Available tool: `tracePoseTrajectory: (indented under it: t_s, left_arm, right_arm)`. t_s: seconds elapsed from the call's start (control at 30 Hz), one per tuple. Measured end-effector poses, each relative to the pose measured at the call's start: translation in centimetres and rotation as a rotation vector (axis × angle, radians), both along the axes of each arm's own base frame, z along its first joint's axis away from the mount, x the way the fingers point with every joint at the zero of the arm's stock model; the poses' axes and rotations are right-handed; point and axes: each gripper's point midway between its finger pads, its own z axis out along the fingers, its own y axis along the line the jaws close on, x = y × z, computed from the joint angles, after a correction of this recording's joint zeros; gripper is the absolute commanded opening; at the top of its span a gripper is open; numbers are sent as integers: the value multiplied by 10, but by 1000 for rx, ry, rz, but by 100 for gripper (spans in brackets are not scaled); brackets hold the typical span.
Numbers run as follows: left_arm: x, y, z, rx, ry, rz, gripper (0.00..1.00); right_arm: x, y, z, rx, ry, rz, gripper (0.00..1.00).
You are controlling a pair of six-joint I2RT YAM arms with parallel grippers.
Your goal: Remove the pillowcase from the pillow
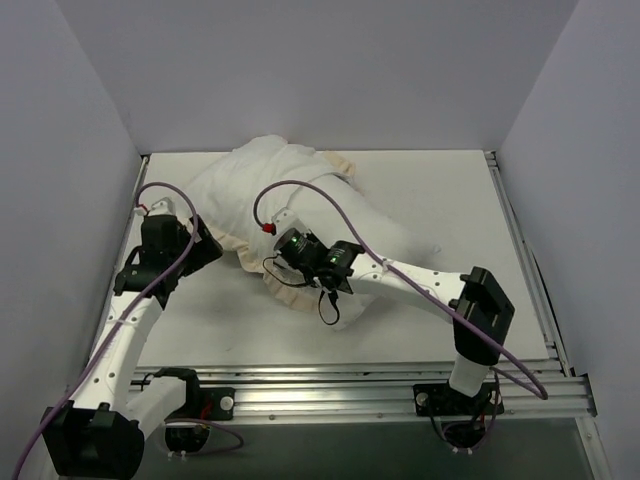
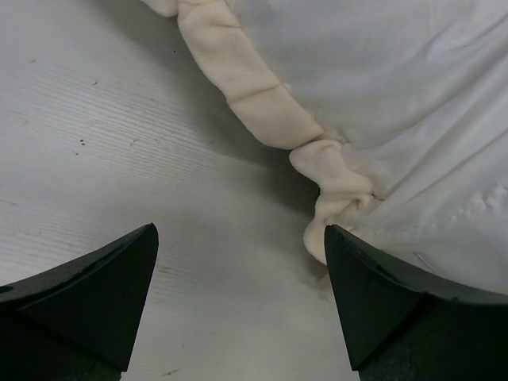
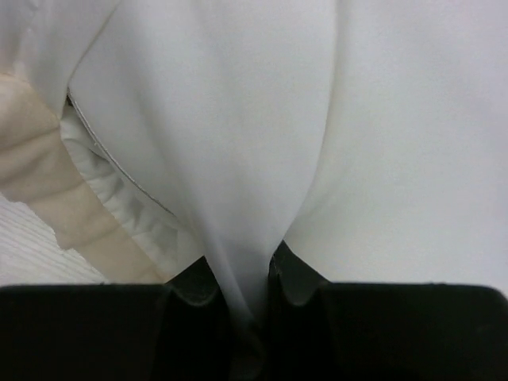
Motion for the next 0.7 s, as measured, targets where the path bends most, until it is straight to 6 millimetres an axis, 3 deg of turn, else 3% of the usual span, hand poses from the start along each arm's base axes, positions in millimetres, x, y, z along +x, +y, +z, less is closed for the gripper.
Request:
tracePoseTrajectory:
  t_s: [0.23,0.47,0.7]
  left_arm:
    - [20,-6,-18,-183,-22,165,95]
    - [51,-8,-29,-311,-95,289,100]
    - [84,-8,-35,-356,-139,336,83]
  right_arm:
    - [0,-8,39,158,18,9,0]
    - [-12,-16,32,220,88,34,0]
    - [-11,-19,37,264,100,34,0]
